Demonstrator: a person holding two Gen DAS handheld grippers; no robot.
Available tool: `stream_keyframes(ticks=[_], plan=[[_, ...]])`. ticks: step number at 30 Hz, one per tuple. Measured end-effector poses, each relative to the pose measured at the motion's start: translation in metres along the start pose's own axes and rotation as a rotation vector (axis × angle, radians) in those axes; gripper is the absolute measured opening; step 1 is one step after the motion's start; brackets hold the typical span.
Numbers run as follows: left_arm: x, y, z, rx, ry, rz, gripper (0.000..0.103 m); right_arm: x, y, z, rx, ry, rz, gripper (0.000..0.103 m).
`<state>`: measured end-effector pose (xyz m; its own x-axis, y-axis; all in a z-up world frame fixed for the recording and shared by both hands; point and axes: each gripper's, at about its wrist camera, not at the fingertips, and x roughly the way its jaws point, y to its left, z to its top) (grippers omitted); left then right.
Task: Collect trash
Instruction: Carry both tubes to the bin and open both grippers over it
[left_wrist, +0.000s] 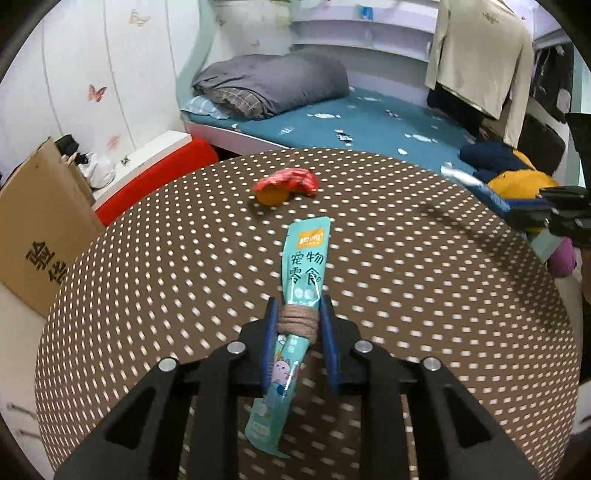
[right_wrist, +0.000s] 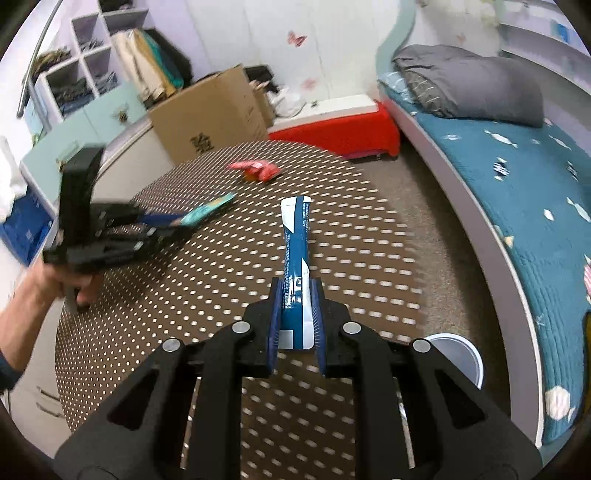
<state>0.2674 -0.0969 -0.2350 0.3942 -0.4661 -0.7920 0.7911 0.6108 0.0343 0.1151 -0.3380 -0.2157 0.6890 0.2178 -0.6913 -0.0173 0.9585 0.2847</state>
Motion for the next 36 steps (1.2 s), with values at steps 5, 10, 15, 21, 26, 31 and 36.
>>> stream_keyframes(ticks=[5, 10, 15, 21, 26, 31, 36], plan=[[-0.021, -0.032, 0.003, -0.076, -0.062, -0.041, 0.022, -0.020, -0.042, -0.007, 0.085, -0.035, -0.058, 0.016], [-0.023, -0.074, 0.028, -0.070, -0.112, -0.085, 0.022, -0.029, -0.099, -0.026, 0.214, -0.033, -0.126, 0.016], [-0.016, -0.124, 0.055, -0.062, -0.127, -0.148, 0.022, -0.021, -0.152, -0.046, 0.321, -0.011, -0.174, 0.016], [0.003, -0.178, 0.079, -0.030, -0.103, -0.202, 0.022, 0.019, -0.208, -0.073, 0.449, 0.082, -0.205, 0.037], [0.030, -0.215, 0.103, -0.032, -0.045, -0.243, 0.022, 0.017, -0.251, -0.103, 0.624, 0.046, -0.216, 0.080], [0.072, -0.254, 0.119, -0.013, 0.047, -0.272, 0.022, -0.019, -0.263, -0.110, 0.657, -0.039, -0.240, 0.089], [0.108, -0.281, 0.127, -0.001, 0.124, -0.302, 0.022, -0.060, -0.266, -0.103, 0.668, -0.134, -0.266, 0.092]])
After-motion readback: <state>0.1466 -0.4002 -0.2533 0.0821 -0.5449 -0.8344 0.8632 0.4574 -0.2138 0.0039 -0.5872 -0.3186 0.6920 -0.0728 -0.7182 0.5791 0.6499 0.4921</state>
